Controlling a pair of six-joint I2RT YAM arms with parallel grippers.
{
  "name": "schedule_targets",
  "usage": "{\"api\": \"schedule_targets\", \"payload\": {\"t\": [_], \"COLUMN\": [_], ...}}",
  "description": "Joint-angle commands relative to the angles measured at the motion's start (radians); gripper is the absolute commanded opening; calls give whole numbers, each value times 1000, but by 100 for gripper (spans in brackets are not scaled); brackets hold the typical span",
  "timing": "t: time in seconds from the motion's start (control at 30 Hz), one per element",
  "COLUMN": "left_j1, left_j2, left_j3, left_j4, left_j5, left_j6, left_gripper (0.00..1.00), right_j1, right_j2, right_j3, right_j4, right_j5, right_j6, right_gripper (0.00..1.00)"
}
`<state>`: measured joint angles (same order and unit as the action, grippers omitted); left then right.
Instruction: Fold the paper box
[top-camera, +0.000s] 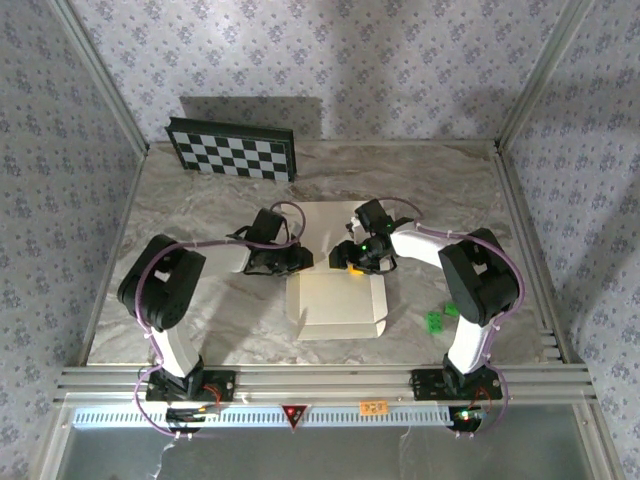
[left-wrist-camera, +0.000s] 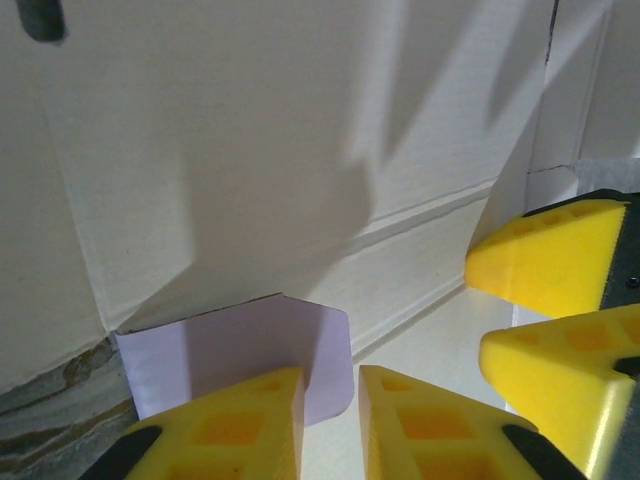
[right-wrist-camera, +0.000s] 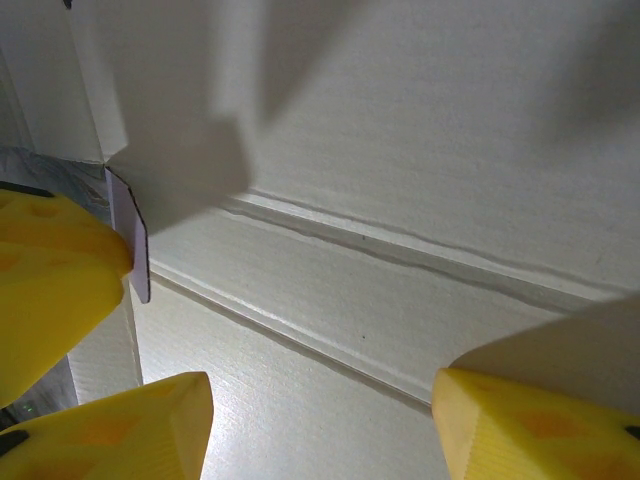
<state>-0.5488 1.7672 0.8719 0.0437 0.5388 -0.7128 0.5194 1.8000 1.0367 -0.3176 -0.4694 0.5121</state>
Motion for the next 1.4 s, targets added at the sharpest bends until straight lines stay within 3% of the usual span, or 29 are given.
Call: {"api": "schedule_targets", "payload": {"t": [0.0,0.33,0.9,1.13,1.37], "left_j1": [-16,-17,42,47,59], "left_j2": [25,76,-94,-132,-246], "left_j3": [23,37,-70,-20,45], "left_j4": [24,-143,-263,-286,-341], "left_j5": [31,-73,-134,-125,-185], "left_j6": [0,54,153,164,174], "left_gripper": [18,10,8,12,27], "right_j1": [-5,-4,113,114,94], "right_j2": [19,23,-1,-20,-57], "right_j3": [-28,-44,-17,2,81], "right_j4": [-30,-21,-18,-39,-115], "right_j5": [10,18,80,101,104], "right_j6": [-11,-3,78,76,24], "right_gripper": [63,62,61,61,61]}}
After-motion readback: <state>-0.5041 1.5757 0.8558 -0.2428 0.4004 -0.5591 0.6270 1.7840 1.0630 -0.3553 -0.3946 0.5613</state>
